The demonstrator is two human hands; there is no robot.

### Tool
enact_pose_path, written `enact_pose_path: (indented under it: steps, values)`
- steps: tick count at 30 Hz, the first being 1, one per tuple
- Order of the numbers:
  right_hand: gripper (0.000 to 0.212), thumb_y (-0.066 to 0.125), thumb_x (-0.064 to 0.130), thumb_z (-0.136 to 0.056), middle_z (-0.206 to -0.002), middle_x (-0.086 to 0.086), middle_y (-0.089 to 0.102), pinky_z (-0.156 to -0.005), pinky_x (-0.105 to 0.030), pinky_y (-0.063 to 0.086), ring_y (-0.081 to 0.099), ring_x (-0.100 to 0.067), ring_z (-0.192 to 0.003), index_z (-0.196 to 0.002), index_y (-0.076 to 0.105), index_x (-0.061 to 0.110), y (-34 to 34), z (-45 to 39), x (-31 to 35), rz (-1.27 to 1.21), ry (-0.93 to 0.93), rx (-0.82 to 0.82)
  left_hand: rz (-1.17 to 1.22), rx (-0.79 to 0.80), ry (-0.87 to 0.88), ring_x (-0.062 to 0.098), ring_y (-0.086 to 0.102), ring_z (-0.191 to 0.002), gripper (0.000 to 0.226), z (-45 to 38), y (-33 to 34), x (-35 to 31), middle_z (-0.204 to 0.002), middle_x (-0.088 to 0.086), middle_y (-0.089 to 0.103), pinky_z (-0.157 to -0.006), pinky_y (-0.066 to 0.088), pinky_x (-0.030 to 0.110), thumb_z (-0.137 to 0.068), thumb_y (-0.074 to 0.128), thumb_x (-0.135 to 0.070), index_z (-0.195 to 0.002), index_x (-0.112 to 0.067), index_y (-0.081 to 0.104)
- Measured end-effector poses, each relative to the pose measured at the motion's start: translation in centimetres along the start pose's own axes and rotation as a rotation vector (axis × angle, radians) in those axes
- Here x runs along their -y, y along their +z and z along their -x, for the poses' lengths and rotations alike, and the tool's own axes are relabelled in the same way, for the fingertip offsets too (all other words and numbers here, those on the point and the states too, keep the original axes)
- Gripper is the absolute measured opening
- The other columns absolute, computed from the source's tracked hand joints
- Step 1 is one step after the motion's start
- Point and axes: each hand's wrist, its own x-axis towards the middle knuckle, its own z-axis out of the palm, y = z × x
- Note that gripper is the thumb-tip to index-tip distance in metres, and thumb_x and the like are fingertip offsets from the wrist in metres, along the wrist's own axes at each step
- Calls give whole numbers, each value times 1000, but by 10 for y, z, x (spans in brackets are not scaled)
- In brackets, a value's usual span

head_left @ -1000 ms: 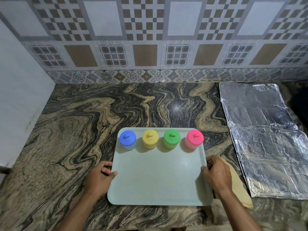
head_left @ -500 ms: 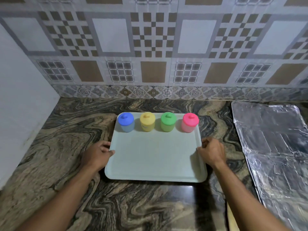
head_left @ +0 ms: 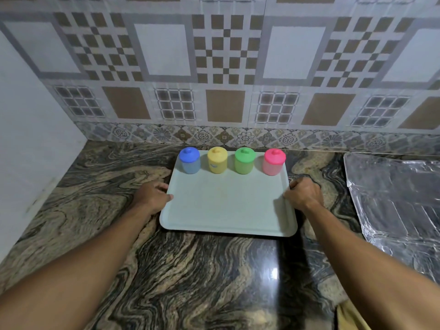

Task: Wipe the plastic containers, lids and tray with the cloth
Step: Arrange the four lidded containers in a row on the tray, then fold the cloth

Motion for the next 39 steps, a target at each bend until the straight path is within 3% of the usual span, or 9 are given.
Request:
enact_pose_path:
  steps: [10, 14, 18, 21, 26, 30, 34, 37, 39]
  values:
    - [27, 77, 22, -75, -114, -12, 75, -90, -37, 60, 72, -32, -108, -101, 78, 16, 4, -3, -4, 23, -13, -6, 84, 3, -37, 28, 76, -96, 34, -1, 4, 6, -100, 8, 79, -94, 62, 49, -79, 80, -13, -113, -19, 79]
    - [35, 79, 31, -75, -116, -11, 77, -92, -36, 59, 72, -31, -109, -107, 78, 18, -14, 7, -10, 1, -65, -3, 2, -92, 39, 31, 70, -114, 46, 20, 4, -9, -118, 13, 75, -99, 54, 40, -86, 77, -15, -131, -12, 70]
    - [26, 77, 38, -85, -103, -8, 78, -90, -32, 54, 72, -29, -106, -102, 77, 18, -58, 30, -25, -103, -136, -90, 95, -135, 184, 25, 70, -95, 33, 61, 11, -43, -105, 5, 75, -88, 55, 37, -83, 76, -24, -116, -22, 73]
    - [17, 77, 33, -87, -83, 0, 76, -79, -29, 53, 73, -20, -87, -91, 75, 16, -94, 62, -58, -161, -160, -124, 114, -37, 356, 17, 68, -80, 27, 107, 36, -68, -100, 3, 75, -83, 54, 31, -85, 75, -17, -111, -23, 74]
    - [17, 74, 33, -88, -71, 3, 71, -72, -33, 53, 72, -24, -76, -75, 68, 24, -121, 131, -142, -170, -120, -172, 115, 281, 599, 9, 59, -62, 22, 198, 110, -99, -86, -4, 72, -68, 48, 10, -86, 76, -10, -104, -23, 76]
    - [20, 75, 35, -91, -71, 5, 69, -68, -30, 46, 70, -26, -79, -78, 68, 22, -106, 195, -188, -61, -54, -102, 13, 501, 748, 11, 65, -75, 32, 253, 166, -113, -98, 2, 71, -76, 50, 19, -82, 72, -11, -112, -22, 76]
    - [46, 73, 61, -79, -108, -4, 72, -82, -38, 55, 69, -32, -105, -108, 70, 25, -81, 230, -214, 167, -56, 8, -117, 732, 818, 25, 70, -85, 50, 282, 204, -129, -108, 5, 64, -86, 53, 28, -82, 78, -12, -131, -20, 70]
    - [27, 80, 38, -83, -108, 0, 67, -78, -35, 44, 64, -30, -109, -100, 63, 27, -77, 244, -221, 83, -90, -22, -237, 808, 883, 26, 69, -91, 53, 292, 220, -133, -105, 6, 69, -88, 55, 33, -82, 84, -16, -133, -18, 68]
    - [28, 80, 29, -80, -97, 6, 57, -72, -32, 35, 60, -28, -102, -92, 55, 26, -73, 253, -223, 25, -132, -91, -270, 827, 888, 23, 72, -90, 42, 297, 220, -131, -100, 2, 76, -86, 57, 36, -80, 83, -15, -121, -19, 74]
